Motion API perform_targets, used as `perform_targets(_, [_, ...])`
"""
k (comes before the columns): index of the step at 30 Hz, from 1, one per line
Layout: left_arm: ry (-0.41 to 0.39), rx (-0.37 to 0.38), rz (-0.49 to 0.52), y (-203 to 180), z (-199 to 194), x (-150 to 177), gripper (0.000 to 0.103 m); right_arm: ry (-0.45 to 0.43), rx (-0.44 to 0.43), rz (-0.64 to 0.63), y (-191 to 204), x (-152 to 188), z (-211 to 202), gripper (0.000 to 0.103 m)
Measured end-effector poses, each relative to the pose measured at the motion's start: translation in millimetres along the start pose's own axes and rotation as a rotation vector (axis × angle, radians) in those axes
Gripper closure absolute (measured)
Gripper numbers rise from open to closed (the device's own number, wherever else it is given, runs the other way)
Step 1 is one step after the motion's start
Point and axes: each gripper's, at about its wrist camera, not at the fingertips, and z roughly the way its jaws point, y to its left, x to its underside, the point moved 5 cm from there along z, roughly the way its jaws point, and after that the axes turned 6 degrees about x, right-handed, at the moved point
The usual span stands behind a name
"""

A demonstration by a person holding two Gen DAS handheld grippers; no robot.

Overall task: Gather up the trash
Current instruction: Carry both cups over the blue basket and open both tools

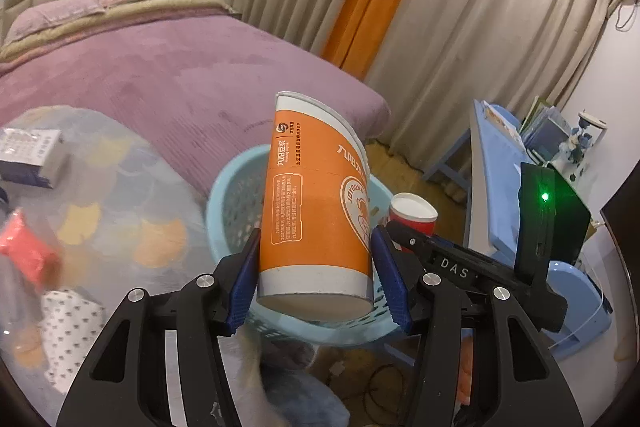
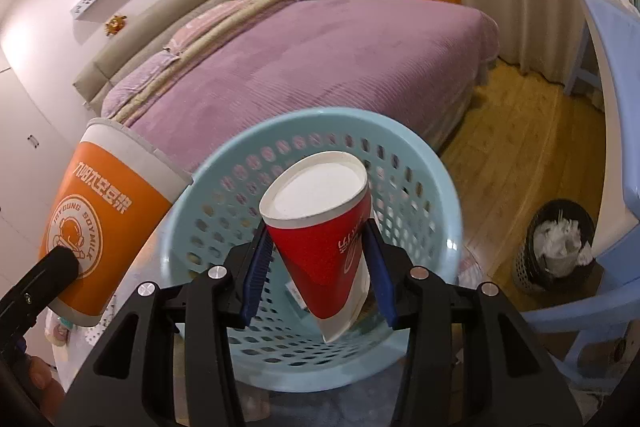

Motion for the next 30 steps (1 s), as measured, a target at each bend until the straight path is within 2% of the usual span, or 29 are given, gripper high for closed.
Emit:
perform_targets(10, [0.049, -0.008, -0.016, 0.8, 21.8, 7.7, 0.050, 0.023, 0.016, -0.023, -9.8, 4.9, 9.1, 0.058])
perform_targets(11, [0.050, -0.011, -0.016, 1.5, 22.2, 7.8, 0.050, 0.026, 0.021, -0.028, -8.6, 5.5, 9.1, 0.054])
perform_targets(12, [0.051, -0.014, -0.018, 1.5, 22.4, 8.1, 0.050, 0.026, 0.023, -0.029, -7.0, 6.0, 9.0, 0.044])
perform_targets(13, [0.050, -0.019, -0.017, -0.3, 22.0, 6.5, 0.050, 0.025, 0.023, -0.027, -5.1, 5.1, 7.4, 0.039])
perform_targets(17, [0.048, -0.025, -0.019, -0.3, 22.9, 7.3, 0.043, 0.010, 0.018, -0.033, -4.7, 4.0, 2.8, 0.039])
perform_targets(30, [0.001, -0.039, -0.003, -2.3, -5.2, 12.2, 0.043, -0.023, -0.018, -0.074, 16.4, 3.9, -17.2, 0.039])
